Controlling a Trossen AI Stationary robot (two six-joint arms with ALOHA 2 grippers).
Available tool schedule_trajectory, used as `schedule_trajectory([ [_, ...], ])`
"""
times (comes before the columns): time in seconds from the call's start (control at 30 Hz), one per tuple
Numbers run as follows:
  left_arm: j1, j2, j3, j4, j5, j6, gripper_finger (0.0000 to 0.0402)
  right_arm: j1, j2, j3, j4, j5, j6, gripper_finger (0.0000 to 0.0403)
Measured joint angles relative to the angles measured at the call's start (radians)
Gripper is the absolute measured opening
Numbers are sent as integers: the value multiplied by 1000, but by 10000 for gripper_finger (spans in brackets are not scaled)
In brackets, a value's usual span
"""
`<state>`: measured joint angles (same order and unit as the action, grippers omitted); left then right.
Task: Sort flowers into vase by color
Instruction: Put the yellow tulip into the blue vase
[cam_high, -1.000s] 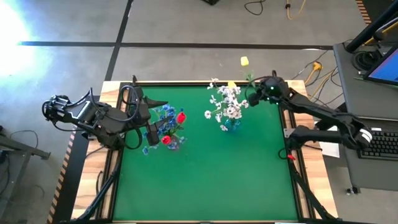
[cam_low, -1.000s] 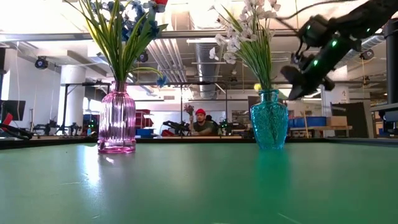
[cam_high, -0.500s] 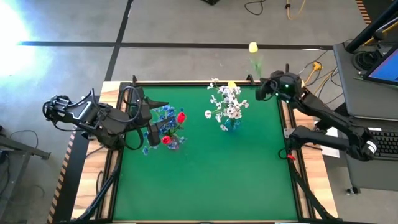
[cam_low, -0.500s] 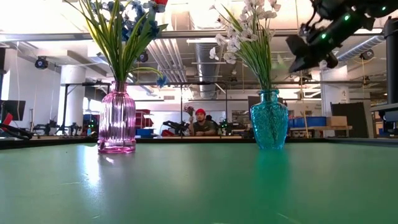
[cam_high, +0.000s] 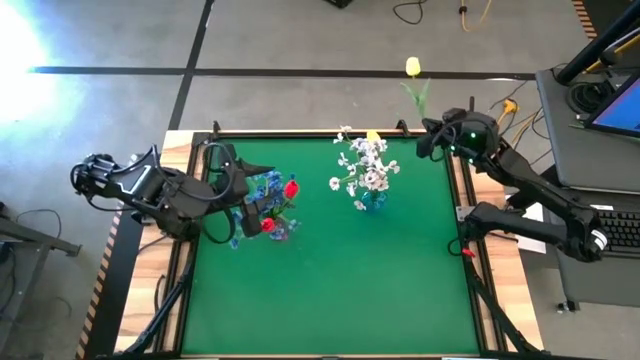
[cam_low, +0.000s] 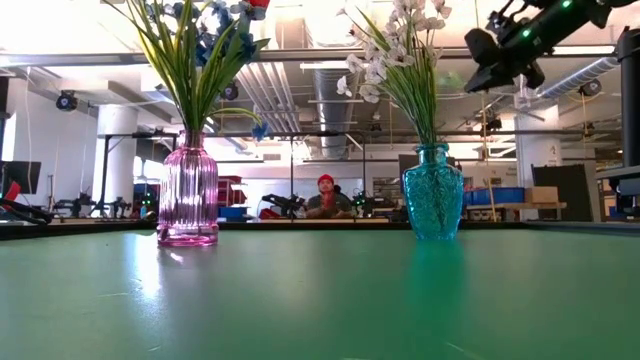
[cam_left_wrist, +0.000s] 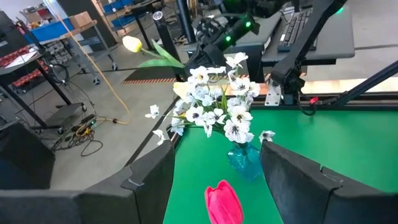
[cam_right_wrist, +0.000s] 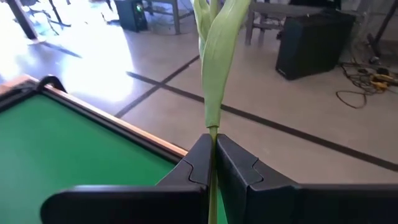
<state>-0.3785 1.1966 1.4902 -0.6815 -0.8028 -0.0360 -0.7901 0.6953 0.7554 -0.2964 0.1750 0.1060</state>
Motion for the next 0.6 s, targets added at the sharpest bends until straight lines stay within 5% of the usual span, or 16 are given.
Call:
schedule_trajectory([
  [0.27,0,35,0,1,10,7,224,74,-78,13,48,-28,8,12],
  [0.6,0,100,0,154,192,120,224,281,-119,105,177,-127,35,12],
])
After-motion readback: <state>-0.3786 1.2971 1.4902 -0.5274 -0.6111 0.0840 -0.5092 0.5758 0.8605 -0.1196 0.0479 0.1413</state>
